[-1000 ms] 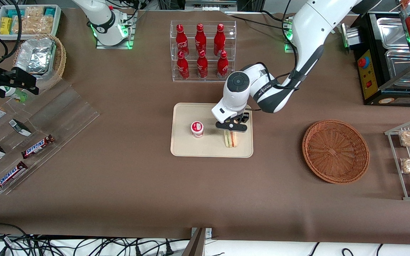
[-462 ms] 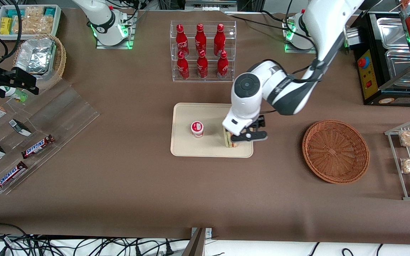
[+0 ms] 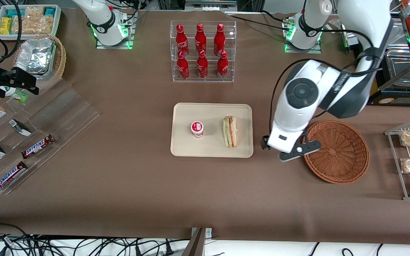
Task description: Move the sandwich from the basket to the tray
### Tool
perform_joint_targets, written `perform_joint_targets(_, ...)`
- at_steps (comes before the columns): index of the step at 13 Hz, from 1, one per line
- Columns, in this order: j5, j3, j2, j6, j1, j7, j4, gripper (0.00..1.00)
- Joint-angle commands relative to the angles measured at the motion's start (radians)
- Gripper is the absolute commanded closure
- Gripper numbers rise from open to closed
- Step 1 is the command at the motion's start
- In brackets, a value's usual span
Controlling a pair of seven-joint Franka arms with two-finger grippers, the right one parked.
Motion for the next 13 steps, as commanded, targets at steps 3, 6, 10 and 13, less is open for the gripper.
perform_joint_targets(3,-0.066,-0.014,-0.092,-0.115,0.063,0.057,0.000,0.00)
perform_joint_targets(6,-0.158,0.012,-0.158,-0.156,0.106,0.221,-0.001,0.00)
perform_joint_targets(10,-0.313,0.193,-0.299,-0.226,0.089,0.490,-0.039,0.00)
perform_joint_targets(13,-0.387,0.279,-0.378,-0.290,0.086,0.645,-0.058,0.00)
